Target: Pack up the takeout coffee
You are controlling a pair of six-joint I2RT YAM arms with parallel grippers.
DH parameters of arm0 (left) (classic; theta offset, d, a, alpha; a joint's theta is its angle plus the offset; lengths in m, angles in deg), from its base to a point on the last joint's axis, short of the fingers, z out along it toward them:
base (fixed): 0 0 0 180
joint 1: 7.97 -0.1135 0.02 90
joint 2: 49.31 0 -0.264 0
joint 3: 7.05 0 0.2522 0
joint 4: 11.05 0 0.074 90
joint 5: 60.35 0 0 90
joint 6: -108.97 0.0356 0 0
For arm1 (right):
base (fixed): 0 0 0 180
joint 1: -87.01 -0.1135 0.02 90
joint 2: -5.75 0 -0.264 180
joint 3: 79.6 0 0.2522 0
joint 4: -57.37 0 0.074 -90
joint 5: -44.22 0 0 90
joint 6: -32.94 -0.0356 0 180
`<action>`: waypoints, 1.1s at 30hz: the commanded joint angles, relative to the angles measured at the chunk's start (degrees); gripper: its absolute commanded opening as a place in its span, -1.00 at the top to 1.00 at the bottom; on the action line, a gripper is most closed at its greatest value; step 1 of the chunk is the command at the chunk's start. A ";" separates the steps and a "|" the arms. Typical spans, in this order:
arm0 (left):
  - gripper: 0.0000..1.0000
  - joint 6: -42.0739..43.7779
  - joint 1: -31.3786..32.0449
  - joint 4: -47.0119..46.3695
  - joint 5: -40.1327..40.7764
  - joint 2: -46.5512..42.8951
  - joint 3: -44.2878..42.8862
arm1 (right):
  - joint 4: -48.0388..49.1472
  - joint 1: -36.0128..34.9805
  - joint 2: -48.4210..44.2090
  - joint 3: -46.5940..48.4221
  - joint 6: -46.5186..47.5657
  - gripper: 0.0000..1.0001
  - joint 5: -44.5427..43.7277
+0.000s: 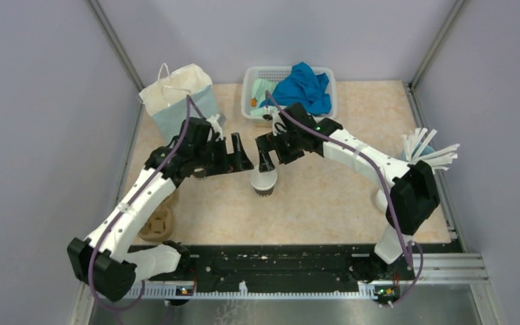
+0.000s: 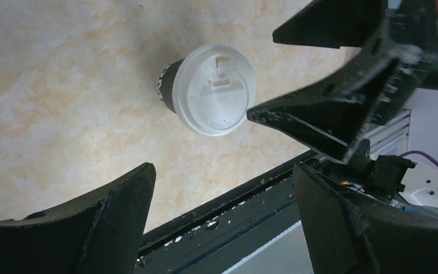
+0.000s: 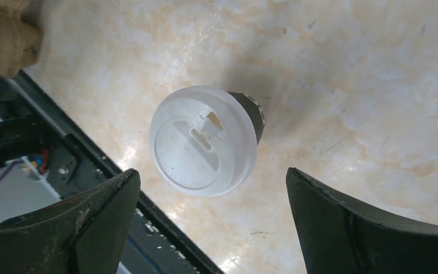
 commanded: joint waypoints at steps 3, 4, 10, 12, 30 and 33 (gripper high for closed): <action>-0.94 -3.42 -0.01 -4.20 8.03 -12.48 4.84 | -10.36 -7.22 6.05 10.67 10.11 -0.97 -16.53; -0.94 -3.66 -0.06 -3.73 9.26 -13.59 5.00 | -10.64 -8.08 6.71 11.55 10.42 -0.97 -17.33; -0.96 -4.73 0.01 -0.42 15.17 -20.45 6.54 | -11.91 -11.44 10.15 14.98 11.37 -0.97 -19.47; -0.96 -4.93 -0.03 -0.14 15.82 -21.38 7.04 | -11.97 -12.38 10.73 15.29 11.76 -0.97 -20.96; -0.96 -3.90 -0.01 0.25 15.20 -19.08 4.55 | -6.80 -8.07 10.15 8.91 5.66 -0.75 -28.16; -0.96 -3.64 0.00 -0.12 14.23 -18.31 4.29 | -4.41 -2.51 9.95 7.12 5.36 -0.75 -26.86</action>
